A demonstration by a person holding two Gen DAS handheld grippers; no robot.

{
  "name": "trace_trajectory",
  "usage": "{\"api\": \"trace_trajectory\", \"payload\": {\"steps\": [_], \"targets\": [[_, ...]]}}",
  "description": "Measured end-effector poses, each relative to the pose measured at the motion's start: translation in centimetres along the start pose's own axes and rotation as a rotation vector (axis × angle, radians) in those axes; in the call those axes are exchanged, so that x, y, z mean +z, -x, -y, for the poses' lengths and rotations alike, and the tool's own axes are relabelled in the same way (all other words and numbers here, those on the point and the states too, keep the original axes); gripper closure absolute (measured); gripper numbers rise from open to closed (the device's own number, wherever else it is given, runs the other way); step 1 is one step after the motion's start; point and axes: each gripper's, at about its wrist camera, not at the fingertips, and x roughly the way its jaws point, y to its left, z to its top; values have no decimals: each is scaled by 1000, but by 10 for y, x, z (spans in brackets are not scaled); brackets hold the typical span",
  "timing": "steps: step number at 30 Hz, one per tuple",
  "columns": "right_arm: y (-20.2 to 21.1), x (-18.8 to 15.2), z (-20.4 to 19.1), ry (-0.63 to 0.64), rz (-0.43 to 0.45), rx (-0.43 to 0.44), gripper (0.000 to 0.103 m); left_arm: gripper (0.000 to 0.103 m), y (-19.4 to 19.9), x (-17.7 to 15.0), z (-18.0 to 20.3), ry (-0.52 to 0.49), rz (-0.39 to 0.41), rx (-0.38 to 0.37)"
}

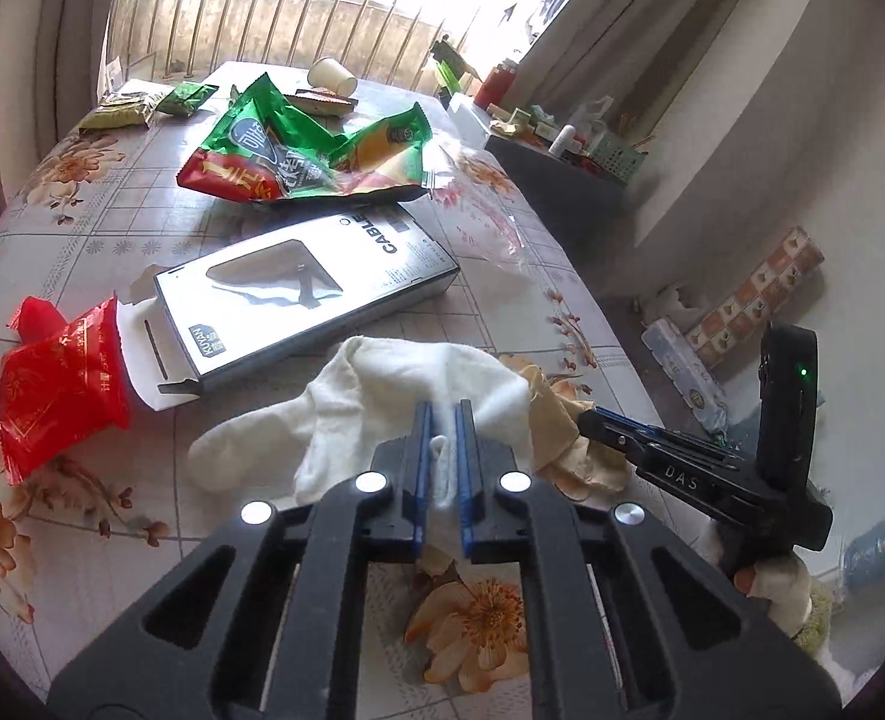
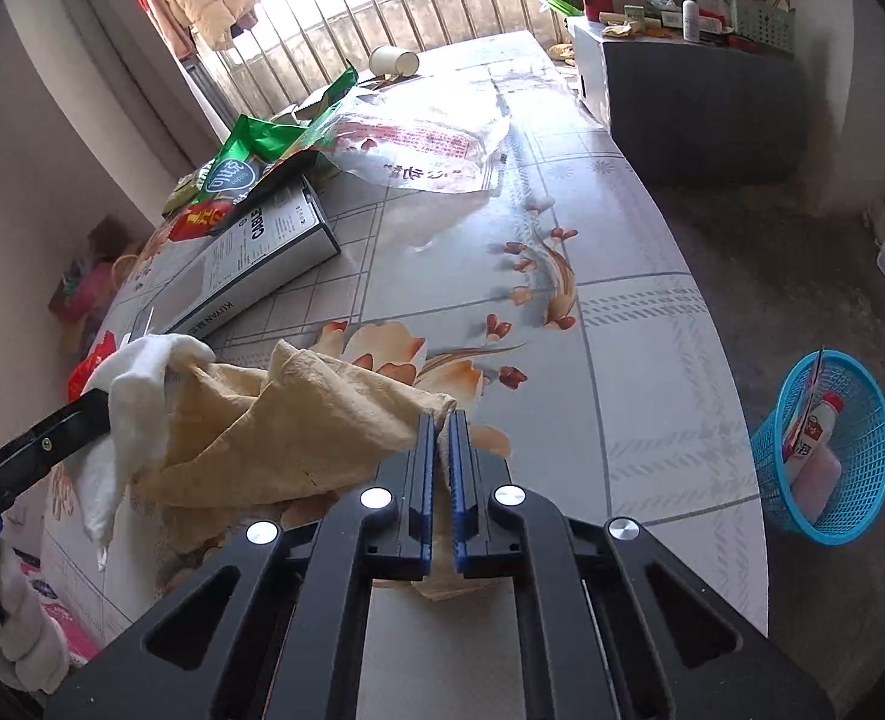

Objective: Collect trash
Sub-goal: 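Grasp the white glove with the left tool while the right tool grasps the beige cloth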

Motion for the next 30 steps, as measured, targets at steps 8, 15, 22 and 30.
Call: {"api": "trace_trajectory", "payload": {"steps": [8, 15, 22, 30], "targets": [[64, -18, 17, -42, 102, 48, 98, 97, 48, -13, -22, 77, 59, -22], [84, 0, -29, 70, 159, 135, 98, 97, 33, -30, -32, 105, 3, -20], [41, 6, -74, 134, 67, 209, 98, 97, -3, -46, -21, 78, -73, -37], [-22, 5, -95, 194, -64, 201, 97, 97, -17, -54, -33, 120, -120, -57]]}}
